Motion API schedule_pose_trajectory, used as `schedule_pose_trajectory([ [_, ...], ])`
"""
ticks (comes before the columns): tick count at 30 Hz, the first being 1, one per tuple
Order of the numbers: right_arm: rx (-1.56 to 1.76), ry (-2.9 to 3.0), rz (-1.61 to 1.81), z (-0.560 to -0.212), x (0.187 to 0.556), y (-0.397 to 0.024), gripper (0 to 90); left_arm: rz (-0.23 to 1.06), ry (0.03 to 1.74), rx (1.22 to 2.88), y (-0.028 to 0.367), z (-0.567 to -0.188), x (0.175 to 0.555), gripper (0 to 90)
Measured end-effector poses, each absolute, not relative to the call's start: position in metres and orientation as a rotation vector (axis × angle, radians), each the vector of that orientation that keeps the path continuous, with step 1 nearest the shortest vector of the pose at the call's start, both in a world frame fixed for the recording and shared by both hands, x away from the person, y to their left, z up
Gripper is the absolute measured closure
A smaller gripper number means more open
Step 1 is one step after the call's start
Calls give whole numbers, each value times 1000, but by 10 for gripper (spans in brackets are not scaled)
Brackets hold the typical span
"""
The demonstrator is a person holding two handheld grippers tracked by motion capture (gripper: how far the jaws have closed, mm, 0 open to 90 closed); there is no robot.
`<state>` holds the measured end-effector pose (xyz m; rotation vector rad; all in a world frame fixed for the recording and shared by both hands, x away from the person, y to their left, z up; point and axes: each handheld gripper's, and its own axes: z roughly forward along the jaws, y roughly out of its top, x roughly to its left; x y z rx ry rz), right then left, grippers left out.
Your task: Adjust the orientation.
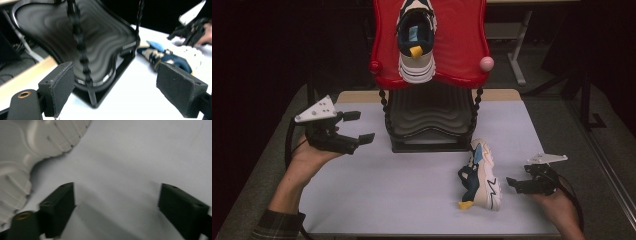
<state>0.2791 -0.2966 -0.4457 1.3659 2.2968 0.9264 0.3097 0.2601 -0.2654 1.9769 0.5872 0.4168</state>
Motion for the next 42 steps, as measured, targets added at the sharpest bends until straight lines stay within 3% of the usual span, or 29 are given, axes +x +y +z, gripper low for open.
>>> schedule_pose_trajectory([
  [3,1350,2296,952,-439,278,-298,296,410,616,1989,264,-289,303,142],
  [14,1277,2318,1179,-408,281,-299,884,414,701,2052,271,-363,292,141],
  [27,1085,2334,1393,-374,293,-269,895,378,838,2212,275,-448,297,141],
  [42,1051,2391,1355,-378,320,-241,896,373,843,2224,275,-454,298,130],
])
